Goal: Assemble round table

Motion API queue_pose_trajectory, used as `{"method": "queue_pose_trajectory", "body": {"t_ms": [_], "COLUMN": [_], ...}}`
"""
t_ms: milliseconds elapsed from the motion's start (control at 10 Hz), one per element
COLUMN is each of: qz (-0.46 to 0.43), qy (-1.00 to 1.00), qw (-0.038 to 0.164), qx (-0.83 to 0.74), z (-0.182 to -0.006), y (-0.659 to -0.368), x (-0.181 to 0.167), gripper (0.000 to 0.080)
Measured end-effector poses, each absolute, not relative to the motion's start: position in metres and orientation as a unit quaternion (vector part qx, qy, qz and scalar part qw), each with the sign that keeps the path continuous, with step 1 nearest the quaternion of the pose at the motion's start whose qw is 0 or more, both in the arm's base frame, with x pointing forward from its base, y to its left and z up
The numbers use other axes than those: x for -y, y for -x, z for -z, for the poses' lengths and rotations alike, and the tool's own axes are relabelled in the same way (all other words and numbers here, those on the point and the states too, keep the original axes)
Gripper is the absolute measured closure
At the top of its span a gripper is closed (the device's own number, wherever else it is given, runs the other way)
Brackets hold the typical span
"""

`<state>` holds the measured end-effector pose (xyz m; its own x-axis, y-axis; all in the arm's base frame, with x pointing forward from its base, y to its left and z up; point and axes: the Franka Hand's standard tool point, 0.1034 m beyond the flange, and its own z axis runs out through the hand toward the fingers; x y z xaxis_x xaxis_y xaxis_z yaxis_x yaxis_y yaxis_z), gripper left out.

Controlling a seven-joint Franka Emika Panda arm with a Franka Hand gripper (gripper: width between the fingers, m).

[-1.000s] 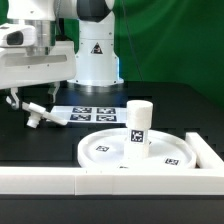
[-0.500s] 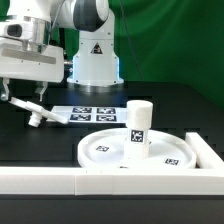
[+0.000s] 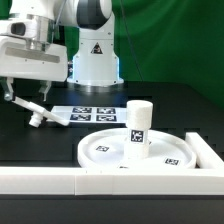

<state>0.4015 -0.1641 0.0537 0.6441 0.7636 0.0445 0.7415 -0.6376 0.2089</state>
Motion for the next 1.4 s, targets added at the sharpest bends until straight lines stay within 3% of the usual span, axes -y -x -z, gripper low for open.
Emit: {"method": "queue_pose_trajectory", "body": {"t_ms": [300,600,700,1400], "qz": [-0.072,-0.072,-0.079,-0.063], "qy": [-0.913,-0.912,-0.913,-0.916], "qw": [0.076,0.079,0.088,0.078], "qx": [-0.395,-0.395,-0.391,-0.389], "z": [-0.065,-0.062,-0.054,-0.03], "y": [-0.428,-0.424,-0.413,-0.395], "x": [0.139,0.143,0.143,0.139], "gripper": [0.015,0.015,0.015,0.015]}}
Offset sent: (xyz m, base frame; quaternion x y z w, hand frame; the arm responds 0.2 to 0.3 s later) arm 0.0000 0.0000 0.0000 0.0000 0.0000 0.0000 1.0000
